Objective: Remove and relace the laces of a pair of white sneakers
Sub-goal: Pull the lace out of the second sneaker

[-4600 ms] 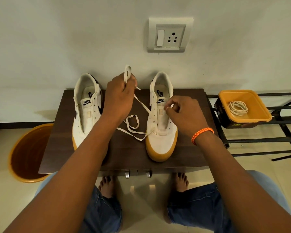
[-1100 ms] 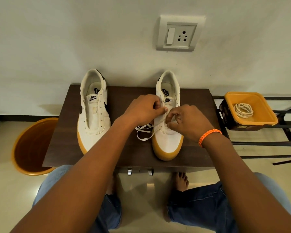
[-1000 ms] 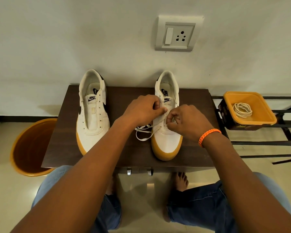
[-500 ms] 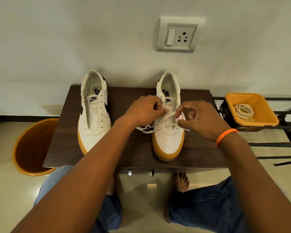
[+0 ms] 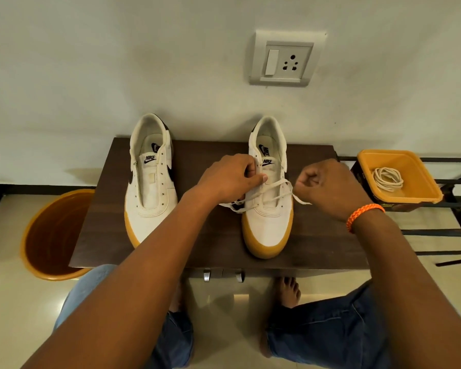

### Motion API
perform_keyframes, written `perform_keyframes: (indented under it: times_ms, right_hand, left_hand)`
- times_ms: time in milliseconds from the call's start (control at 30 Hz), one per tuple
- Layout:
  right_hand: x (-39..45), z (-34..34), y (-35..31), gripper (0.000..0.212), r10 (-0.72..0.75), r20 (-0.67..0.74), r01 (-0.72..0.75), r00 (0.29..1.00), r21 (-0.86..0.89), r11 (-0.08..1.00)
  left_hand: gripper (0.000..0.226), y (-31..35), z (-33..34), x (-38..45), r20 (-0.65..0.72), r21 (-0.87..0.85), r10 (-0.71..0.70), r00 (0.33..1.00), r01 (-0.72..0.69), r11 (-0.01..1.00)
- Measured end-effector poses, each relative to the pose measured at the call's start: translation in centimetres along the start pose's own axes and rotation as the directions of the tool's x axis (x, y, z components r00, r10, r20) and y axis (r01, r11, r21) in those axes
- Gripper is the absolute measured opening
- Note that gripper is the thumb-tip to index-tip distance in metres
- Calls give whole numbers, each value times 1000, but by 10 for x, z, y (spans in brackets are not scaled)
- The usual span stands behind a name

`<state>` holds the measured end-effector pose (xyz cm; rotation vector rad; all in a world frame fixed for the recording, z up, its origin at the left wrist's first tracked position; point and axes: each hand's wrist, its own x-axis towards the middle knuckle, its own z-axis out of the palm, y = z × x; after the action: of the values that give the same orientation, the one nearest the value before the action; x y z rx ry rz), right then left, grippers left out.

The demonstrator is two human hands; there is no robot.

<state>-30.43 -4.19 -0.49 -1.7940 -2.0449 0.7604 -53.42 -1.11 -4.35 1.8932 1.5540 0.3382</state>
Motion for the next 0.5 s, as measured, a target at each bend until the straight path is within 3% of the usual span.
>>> perform_keyframes:
  times_ms: [133,200,367,500]
  right_hand:
    - [-7,-7,-2,5,-47,43,43,998,77,996]
    - [-6,-1,-6,11,-90,54,84,995,95,992]
    - [3,34,-17,8,-123,158,130,980,-37,991]
    - [5,30,-14,8,-105,81,112,991,-87,990]
  left_hand:
    - [38,-1,0,2,9,0,-4,1000,4,1000]
    - [38,-1,0,2,23,-22,0,1000,0,1000]
    - [35,-3,3,4,10,-6,17,1000,-17,1000]
    - [35,-2,3,5,4,21,12,1000,-12,1000]
